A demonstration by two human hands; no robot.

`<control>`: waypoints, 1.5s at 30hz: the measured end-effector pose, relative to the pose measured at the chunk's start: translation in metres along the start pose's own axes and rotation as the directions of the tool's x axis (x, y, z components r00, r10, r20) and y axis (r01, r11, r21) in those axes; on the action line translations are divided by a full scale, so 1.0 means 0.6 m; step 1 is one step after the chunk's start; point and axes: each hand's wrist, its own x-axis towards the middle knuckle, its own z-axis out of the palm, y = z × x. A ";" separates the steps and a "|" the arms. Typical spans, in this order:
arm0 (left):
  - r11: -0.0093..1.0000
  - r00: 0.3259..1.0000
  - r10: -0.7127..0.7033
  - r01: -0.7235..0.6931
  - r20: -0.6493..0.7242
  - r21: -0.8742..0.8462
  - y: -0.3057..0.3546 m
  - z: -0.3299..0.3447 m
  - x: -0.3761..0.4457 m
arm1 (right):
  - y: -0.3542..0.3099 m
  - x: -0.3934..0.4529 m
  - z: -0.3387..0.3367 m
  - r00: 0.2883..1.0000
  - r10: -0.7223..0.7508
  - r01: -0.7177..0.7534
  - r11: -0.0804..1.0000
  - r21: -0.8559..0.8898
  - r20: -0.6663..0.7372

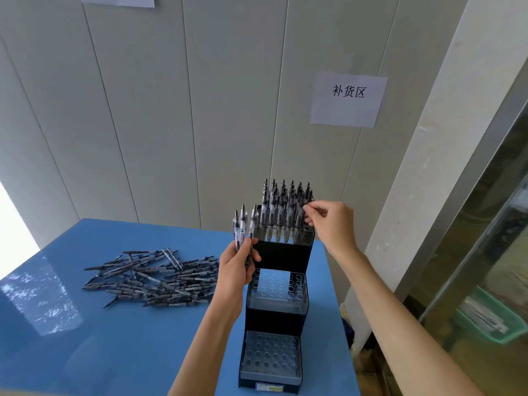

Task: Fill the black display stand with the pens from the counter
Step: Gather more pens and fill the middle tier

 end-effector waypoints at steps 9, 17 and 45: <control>0.997 0.996 0.077 -0.076 0.047 -0.017 0.015 0.034 -0.008 | -0.010 -0.031 -0.013 0.993 0.105 -0.116 0.956 0.269 0.056; 0.997 0.994 0.076 -0.078 0.081 0.017 0.015 0.067 -0.010 | -0.045 -0.023 -0.029 0.904 0.182 -0.392 0.714 0.580 0.387; 0.978 0.979 0.201 -0.202 -0.020 -0.056 -0.003 0.010 -0.014 | -0.005 0.046 -0.063 0.993 0.054 -0.016 0.938 0.347 -0.102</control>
